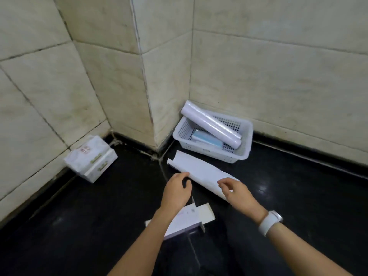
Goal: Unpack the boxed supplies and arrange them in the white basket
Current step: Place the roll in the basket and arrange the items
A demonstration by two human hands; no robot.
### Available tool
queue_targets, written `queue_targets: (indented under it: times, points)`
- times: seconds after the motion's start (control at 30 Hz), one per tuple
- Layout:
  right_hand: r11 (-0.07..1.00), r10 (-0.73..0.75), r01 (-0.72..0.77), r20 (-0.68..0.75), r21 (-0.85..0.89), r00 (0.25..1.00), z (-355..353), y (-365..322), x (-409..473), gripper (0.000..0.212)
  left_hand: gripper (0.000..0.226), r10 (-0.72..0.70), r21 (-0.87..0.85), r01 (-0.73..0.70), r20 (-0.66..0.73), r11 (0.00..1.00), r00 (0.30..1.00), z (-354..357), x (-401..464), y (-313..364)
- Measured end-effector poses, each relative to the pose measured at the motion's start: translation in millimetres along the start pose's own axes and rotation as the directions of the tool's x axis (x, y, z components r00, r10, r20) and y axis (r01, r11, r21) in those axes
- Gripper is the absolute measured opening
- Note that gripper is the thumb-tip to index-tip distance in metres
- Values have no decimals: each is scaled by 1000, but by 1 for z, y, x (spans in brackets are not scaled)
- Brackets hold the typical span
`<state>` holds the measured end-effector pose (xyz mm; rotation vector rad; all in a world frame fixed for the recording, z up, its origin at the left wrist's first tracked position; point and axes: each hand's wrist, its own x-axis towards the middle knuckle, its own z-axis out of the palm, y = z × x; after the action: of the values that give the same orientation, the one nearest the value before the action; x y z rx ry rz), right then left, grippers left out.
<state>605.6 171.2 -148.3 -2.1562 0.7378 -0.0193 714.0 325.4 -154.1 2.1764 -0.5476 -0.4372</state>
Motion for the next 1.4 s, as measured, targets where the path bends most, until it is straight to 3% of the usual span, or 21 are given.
queue_targets:
  times: [0.2, 0.37, 0.47, 0.6, 0.7, 0.87, 1.07, 1.17, 1.3, 1.4]
  points:
    - [1000, 3, -3, -103, -5, 995, -58, 22, 45, 23, 36, 100, 93, -103, 31, 990, 994, 37, 78, 44]
    - [998, -50, 54, -121, 29, 991, -78, 27, 115, 22, 37, 84, 245, -75, -24, 967, 996, 62, 130, 44]
    - [991, -121, 119, -27, -55, 992, -72, 29, 160, 26, 40, 63, 400, -34, -60, 916, 996, 66, 158, 32]
    - [954, -198, 222, 133, -200, 971, -52, 29, 208, 32, 43, 22, 476, 21, -84, 879, 996, 64, 180, 10]
    - [898, -246, 323, 269, -299, 931, -35, 29, 238, 30, 44, 110, 525, -33, -115, 850, 987, 64, 181, -3]
    - [797, -248, 478, 520, -370, 817, -14, 39, 268, 25, 46, 238, 569, -117, -143, 814, 961, 63, 181, -9]
    - [685, -248, 625, 687, -374, 683, -22, 43, 276, 26, 43, 313, 599, -172, -140, 782, 939, 60, 186, -13]
    - [654, -262, 607, 618, -451, 741, -21, 44, 274, 32, 40, 366, 609, -210, -142, 765, 920, 58, 192, -13]
    - [617, -250, 500, 450, -608, 857, -3, 31, 280, 66, 39, 375, 594, -224, -142, 772, 916, 59, 196, -12]
    - [636, -237, 441, 384, -633, 892, 10, 26, 284, 59, 38, 386, 586, -232, -151, 776, 910, 60, 195, -15]
